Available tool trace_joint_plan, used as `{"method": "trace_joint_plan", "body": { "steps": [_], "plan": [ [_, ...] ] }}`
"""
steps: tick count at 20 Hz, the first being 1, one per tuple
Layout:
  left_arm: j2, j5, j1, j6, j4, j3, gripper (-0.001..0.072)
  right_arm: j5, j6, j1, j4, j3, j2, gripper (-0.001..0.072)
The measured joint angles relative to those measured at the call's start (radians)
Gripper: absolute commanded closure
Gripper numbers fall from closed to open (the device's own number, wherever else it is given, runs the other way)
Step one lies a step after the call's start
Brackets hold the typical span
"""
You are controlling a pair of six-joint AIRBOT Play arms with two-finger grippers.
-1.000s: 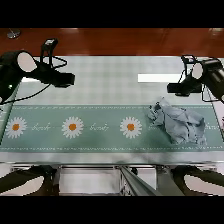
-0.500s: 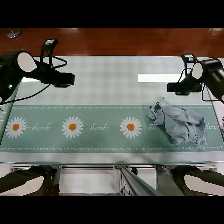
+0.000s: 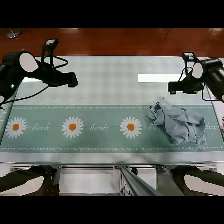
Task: Fold the shirts.
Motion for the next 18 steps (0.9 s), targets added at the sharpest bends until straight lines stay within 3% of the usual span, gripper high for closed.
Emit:
{"method": "trace_joint_plan", "body": {
  "steps": [5,9,10,11,12,15,18],
  "plan": [
    [0.036,-0.147,0.004,0.036,0.001,-0.045,0.0006,0.116,-0.053,-0.063,-0.015,-0.097,0.074,0.009],
    [0.212,-0.077,-0.045,0.008,-0.056,-0.25,0.0007,0.055,-0.044,-0.112,0.045,-0.34,0.15,0.01],
    [0.253,-0.034,-0.06,-0.012,-0.067,-0.31,0.0006,0.021,-0.041,-0.117,0.063,-0.393,0.156,0.0196],
    [0.286,0.011,-0.075,-0.031,-0.072,-0.366,0.0006,-0.009,-0.04,-0.121,0.09,-0.436,0.159,0.0534],
    [0.309,0.049,-0.086,-0.045,-0.079,-0.407,0.0007,-0.032,-0.044,-0.124,0.12,-0.465,0.161,0.0689],
    [0.343,0.108,-0.086,-0.069,-0.085,-0.473,0.0007,-0.033,-0.113,-0.13,0.199,-0.453,0.163,0.0688],
    [0.388,0.071,-0.022,-0.08,-0.03,-0.453,0.0007,0.004,-0.172,-0.13,0.298,-0.307,0.213,0.0689]
  ]
}}
